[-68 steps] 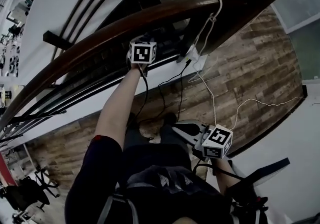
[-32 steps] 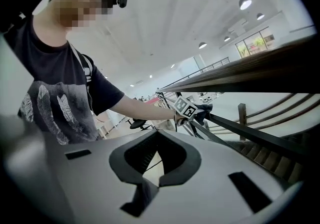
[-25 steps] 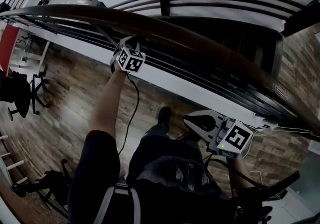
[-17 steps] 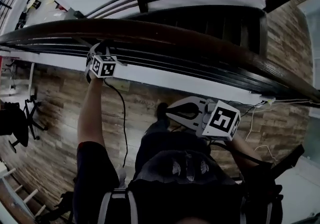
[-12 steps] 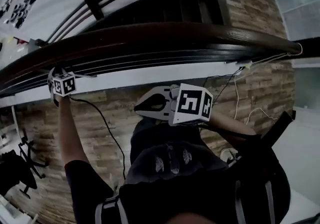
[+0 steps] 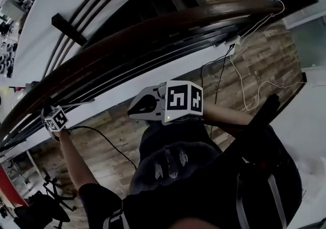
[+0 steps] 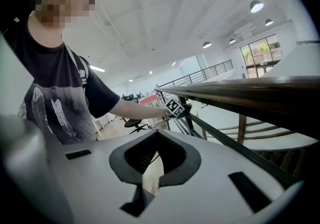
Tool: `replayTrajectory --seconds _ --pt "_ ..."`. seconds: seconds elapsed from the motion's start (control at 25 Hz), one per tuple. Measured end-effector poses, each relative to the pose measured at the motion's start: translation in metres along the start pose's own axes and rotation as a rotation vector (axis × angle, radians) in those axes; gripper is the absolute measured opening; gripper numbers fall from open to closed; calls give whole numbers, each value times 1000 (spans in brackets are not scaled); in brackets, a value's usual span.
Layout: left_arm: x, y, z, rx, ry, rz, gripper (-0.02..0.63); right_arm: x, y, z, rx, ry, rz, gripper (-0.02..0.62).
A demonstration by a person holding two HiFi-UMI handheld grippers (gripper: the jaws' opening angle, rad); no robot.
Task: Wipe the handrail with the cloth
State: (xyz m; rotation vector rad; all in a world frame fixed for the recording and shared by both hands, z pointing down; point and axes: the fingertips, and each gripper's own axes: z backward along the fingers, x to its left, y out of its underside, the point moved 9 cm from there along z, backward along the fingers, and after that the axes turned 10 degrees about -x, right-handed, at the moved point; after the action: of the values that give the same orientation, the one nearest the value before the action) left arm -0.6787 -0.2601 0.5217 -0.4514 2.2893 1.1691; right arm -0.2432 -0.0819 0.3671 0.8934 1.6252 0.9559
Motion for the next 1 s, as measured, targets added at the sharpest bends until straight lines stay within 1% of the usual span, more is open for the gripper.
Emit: replayTrajectory --seconds 0.08,0.12,0.16,0.2,0.24,0.28,0.32,0.36,0.4,0.48,0.56,0.64,0.72,0.8,0.84,0.88,0.92,1.0 --pt "2 -14 44 -120 2 133 92 1 -2 16 -57 13 -10 5" --pt "-1 -20 68 -179 30 203 92 2 -2 24 -84 17 -19 5" --pt "-6 -25 94 -238 89 285 92 3 -2 31 -111 22 -27 5" --pt "-14 -32 121 -299 188 381 92 4 -2 38 -137 27 -33 5" --pt "-26 -42 151 -366 325 480 92 6 -3 45 -163 34 -35 5" --pt "-40 -59 183 -445 477 560 92 8 -4 53 -191 43 -33 5" --pt "-55 -80 213 -534 617 603 92 10 -5 60 -222 53 -29 5" --pt "-68 -103 240 -620 729 612 92 12 -8 66 -256 65 -26 5" --pt "-79 -124 263 -691 812 600 92 14 -11 71 -292 77 -26 5" --pt "-97 -158 300 -786 926 555 92 21 -14 82 -353 97 -22 5" --pt "-123 -186 327 -838 1001 521 92 22 -9 105 -389 124 -6 5" --pt "-153 -208 351 -868 1048 534 92 22 1 136 -423 150 3 5" --pt "-176 -220 375 -903 1062 593 92 31 10 164 -466 153 -11 5" --pt "-194 -229 402 -969 1036 631 92 46 16 193 -509 139 -42 5" --pt "-201 -233 416 -1007 1008 621 92 53 20 208 -529 128 -56 5" --pt "-209 -238 430 -1043 971 587 92 59 25 223 -545 118 -65 5" --pt "-217 -243 444 -1076 924 534 92 63 33 238 -554 111 -71 5" --pt "-232 -253 470 -1148 805 409 92 65 51 265 -553 97 -82 5"
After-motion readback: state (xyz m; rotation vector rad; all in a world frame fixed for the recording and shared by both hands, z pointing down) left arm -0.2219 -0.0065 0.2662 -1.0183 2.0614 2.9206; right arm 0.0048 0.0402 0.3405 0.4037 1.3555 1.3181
